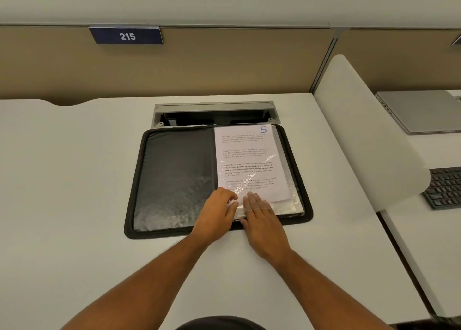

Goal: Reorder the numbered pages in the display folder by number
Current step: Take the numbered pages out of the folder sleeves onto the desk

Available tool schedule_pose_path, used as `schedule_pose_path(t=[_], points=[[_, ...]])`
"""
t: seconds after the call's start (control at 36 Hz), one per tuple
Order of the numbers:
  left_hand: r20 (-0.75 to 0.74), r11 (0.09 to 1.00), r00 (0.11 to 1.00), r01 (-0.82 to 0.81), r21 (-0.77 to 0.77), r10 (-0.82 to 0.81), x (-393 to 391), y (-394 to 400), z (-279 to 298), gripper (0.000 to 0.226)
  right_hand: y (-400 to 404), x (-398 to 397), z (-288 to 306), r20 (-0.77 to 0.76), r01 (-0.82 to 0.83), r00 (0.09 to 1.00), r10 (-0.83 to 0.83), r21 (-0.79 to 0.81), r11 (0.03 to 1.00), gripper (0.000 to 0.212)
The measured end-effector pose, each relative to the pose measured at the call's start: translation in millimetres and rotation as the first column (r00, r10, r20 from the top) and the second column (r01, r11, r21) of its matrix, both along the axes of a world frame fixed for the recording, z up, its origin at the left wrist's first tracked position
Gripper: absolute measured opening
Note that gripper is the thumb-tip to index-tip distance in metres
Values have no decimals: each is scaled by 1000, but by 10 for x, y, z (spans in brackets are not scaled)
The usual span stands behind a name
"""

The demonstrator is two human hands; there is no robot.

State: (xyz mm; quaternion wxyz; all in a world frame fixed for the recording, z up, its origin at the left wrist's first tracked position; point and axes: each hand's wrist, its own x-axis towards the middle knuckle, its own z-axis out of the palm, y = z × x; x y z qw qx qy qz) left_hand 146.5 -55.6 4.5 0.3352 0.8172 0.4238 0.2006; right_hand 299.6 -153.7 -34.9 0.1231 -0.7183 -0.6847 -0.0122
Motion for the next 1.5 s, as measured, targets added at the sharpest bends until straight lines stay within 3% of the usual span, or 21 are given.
schedule_pose_path(t=[0.25, 0.42, 0.58, 0.89, 1.08, 1.17, 1.22, 1.28, 1.36, 1.5], points=[[-20, 989, 992, -126, 75, 128, -414, -204, -114, 8, -97, 20, 54, 97, -50, 995, 35, 163, 985, 46], [-32, 986, 990, -133, 105, 137, -508, -350, -134, 10, -92, 32, 96, 92, -56, 995, 37, 220, 974, 17], [-51, 982, 985, -162, 96, 168, -528, -473, -152, 10, -352, -32, 96, 51, -77, 996, 67, 243, 967, 9], [-55, 984, 982, -178, 31, 179, -494, -643, -199, 7, -1188, -277, 110, -27, -136, 989, 143, 162, 977, 5], [-40, 983, 983, -181, -25, 180, -509, -777, -253, 7, -1436, -351, 205, -33, -199, 978, 204, 104, 974, 14], [-8, 973, 975, -223, -61, 223, -497, -816, -188, 4, -1395, -293, 276, -81, -128, 987, 139, 127, 984, 24], [11, 954, 961, -275, -118, 278, -466, -842, -131, 3, -1283, -225, 336, -155, 20, 988, 9, 186, 982, 23], [26, 928, 942, -325, -181, 335, -421, -864, -78, 5, -1118, -143, 423, -303, 279, 929, -212, 195, 940, 12], [67, 891, 916, -367, -266, 397, -345, -893, 30, 10, -855, 33, 507, -526, 602, 685, -503, 21, 798, 27], [96, 860, 898, -375, -347, 430, -238, -866, 184, 19, -551, 286, 646, -670, 669, 388, -632, -267, 693, 40]])
